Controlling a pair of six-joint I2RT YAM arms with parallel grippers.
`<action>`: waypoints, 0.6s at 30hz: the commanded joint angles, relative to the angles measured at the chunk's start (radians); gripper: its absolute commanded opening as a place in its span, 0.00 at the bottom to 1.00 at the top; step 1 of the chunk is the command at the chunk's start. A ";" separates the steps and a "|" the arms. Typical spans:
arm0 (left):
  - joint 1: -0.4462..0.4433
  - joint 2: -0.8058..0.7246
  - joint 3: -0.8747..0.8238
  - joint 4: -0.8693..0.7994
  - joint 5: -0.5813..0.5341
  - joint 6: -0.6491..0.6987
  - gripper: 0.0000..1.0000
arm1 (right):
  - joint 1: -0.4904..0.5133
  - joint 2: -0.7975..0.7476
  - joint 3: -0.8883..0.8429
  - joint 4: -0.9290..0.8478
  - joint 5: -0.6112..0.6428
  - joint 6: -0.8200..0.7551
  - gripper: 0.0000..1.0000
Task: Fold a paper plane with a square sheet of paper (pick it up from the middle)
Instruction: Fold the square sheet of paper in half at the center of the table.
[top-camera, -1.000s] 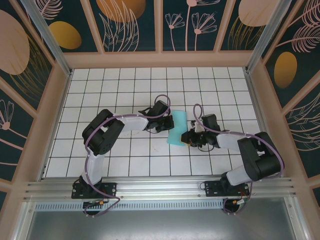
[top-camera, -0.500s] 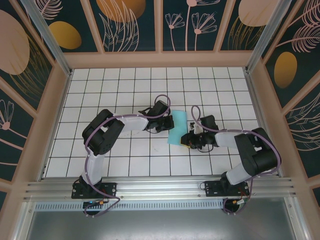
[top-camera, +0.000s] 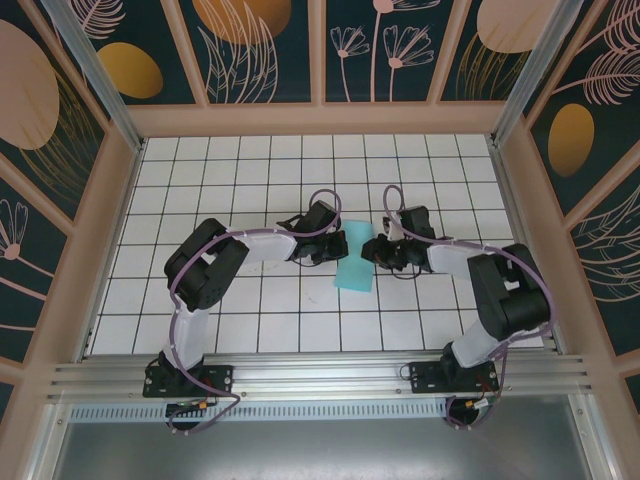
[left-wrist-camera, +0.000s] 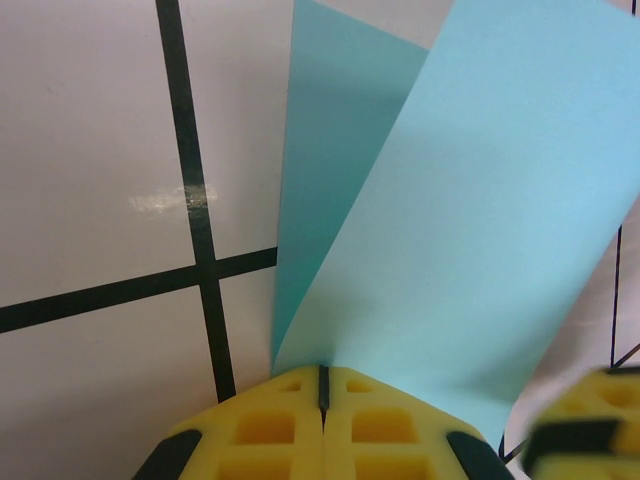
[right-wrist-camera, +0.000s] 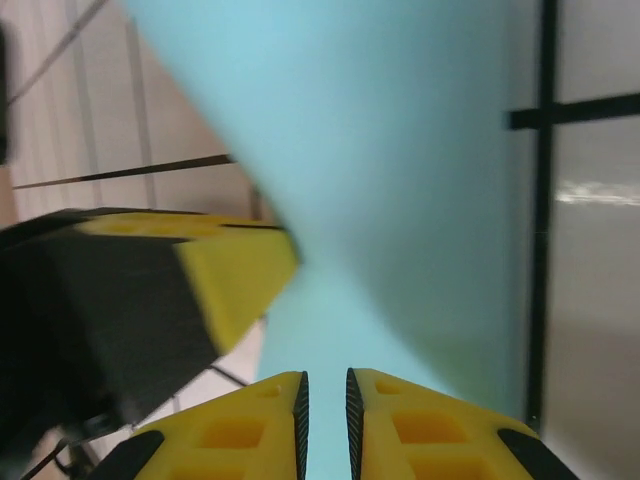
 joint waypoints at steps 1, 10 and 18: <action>-0.005 0.043 -0.013 -0.066 -0.016 0.021 0.00 | -0.010 0.058 -0.003 0.011 0.049 -0.005 0.22; -0.005 0.045 0.001 -0.084 -0.022 0.030 0.00 | -0.016 -0.006 0.027 -0.008 -0.008 0.012 0.23; -0.005 0.052 0.006 -0.084 -0.019 0.030 0.00 | -0.034 0.040 0.100 -0.019 -0.010 -0.005 0.23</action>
